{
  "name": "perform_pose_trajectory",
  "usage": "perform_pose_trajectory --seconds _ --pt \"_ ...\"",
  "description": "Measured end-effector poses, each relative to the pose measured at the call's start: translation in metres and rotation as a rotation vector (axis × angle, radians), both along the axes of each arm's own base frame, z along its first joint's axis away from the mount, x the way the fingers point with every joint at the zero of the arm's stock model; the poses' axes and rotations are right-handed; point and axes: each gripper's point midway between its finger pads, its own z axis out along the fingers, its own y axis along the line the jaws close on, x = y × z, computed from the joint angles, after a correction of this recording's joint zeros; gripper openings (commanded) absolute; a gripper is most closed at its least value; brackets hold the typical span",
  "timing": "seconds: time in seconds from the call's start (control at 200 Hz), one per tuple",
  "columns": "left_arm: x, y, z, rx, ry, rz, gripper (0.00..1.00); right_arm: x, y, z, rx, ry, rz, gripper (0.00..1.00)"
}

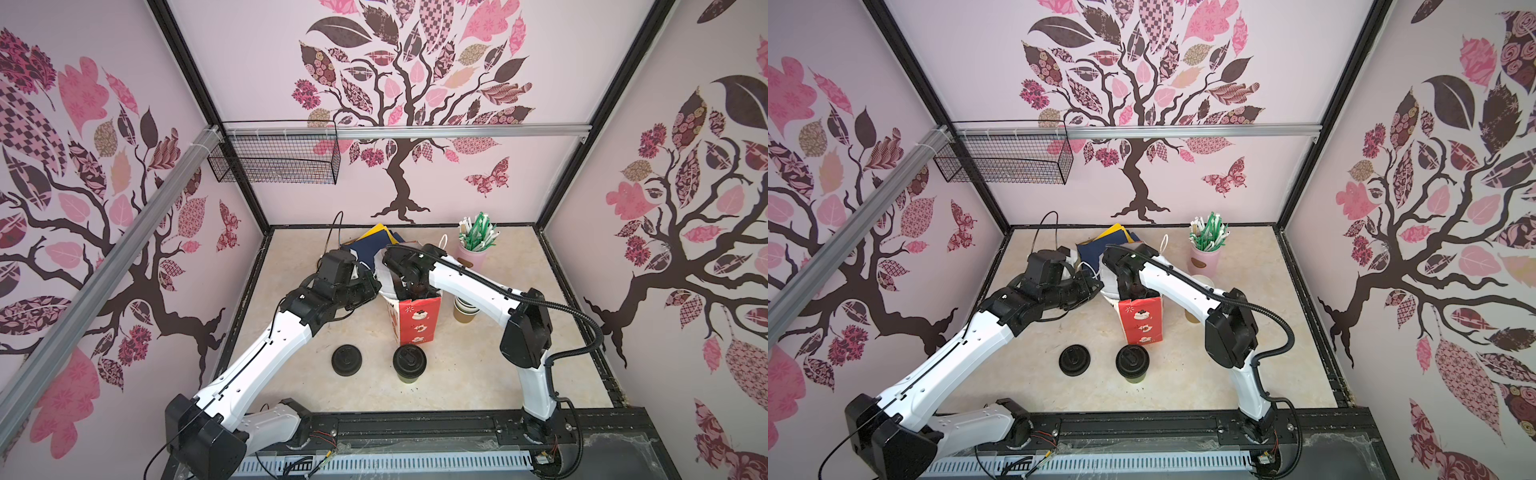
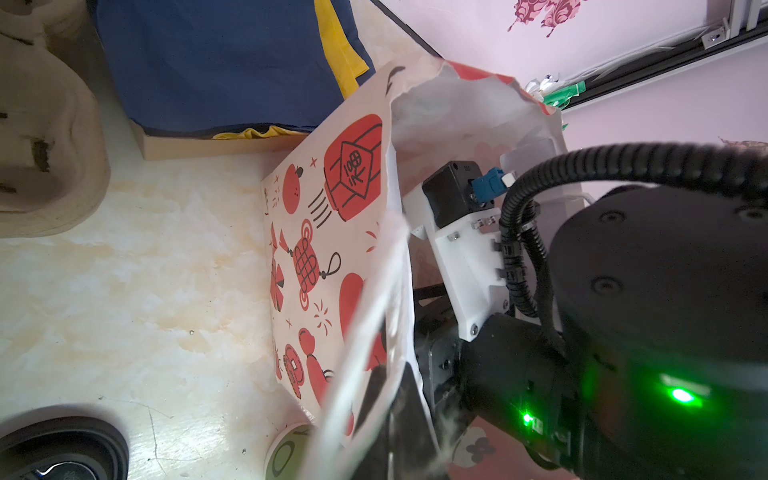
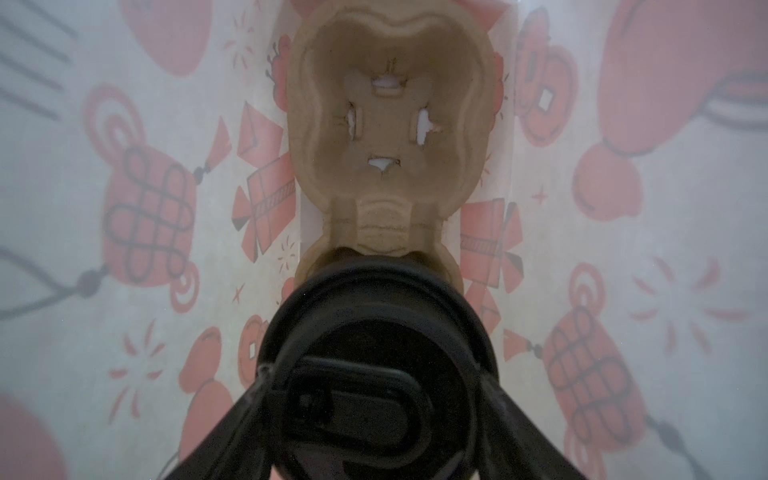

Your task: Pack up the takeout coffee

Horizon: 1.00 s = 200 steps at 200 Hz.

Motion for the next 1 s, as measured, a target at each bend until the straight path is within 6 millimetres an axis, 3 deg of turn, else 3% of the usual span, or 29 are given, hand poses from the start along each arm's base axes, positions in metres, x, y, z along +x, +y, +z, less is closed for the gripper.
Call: perform_pose_trajectory --seconds 0.125,1.0 --pt "0.0003 0.0006 -0.0002 0.004 -0.002 0.002 0.00 -0.0011 -0.0048 0.0091 -0.017 0.000 -0.007 0.74" --pt "-0.0010 -0.0017 0.0045 0.015 -0.009 -0.028 0.00 0.0012 -0.0049 0.0001 -0.014 -0.010 -0.035 0.92"
